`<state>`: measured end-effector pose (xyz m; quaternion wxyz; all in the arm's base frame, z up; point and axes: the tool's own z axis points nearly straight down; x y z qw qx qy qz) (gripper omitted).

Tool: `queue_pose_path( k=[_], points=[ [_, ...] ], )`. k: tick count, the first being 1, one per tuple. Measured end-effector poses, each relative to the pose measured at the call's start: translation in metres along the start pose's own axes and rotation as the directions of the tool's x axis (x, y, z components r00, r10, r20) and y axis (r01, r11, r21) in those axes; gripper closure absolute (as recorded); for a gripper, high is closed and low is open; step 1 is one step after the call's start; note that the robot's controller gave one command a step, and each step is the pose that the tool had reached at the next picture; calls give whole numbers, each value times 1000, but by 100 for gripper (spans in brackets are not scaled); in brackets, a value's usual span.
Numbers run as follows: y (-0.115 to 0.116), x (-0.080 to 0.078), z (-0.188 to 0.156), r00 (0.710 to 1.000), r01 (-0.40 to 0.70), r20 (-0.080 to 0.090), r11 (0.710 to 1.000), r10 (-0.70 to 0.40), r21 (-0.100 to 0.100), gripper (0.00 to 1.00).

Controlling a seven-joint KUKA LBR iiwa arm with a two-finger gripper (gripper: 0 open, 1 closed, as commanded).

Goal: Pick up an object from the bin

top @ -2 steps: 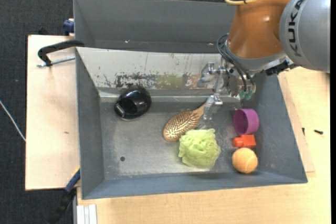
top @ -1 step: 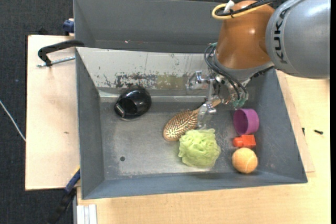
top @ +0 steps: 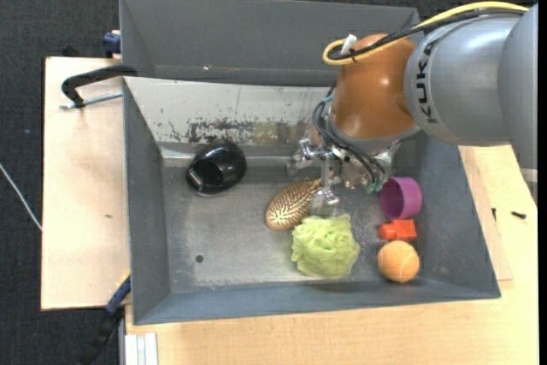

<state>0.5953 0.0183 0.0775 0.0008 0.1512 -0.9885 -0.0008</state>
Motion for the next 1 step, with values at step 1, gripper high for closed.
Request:
queue_pose_path(
  k=[1],
  points=[
    [8,-2,-65,998,66,6,998,-66,2,0]
  ],
)
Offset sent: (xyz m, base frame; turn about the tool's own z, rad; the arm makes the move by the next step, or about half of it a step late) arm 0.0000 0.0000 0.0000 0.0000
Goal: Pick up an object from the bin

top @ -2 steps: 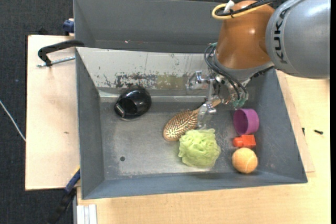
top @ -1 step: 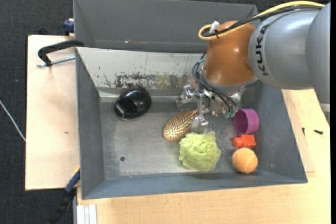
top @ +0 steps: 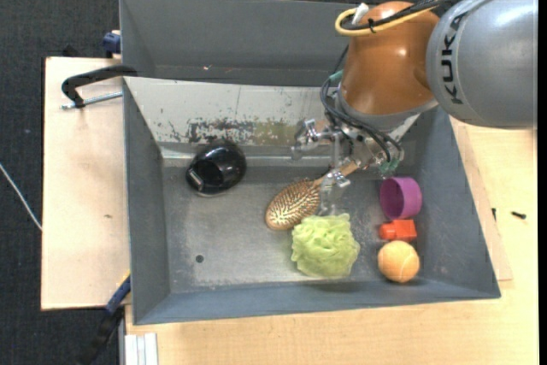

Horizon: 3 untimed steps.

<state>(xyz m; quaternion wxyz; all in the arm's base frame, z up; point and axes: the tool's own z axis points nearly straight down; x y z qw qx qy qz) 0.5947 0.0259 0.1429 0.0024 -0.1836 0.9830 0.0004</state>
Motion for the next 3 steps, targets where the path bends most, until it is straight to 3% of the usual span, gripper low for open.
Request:
queue_pose_path(
  k=[1,2,3],
  points=[
    [-6,0,55,998,-58,0,998,58,0,0],
    [2,-10,68,975,220,8,975,-220,7,100],
    [2,-10,68,975,220,8,975,-220,7,100]
  ],
)
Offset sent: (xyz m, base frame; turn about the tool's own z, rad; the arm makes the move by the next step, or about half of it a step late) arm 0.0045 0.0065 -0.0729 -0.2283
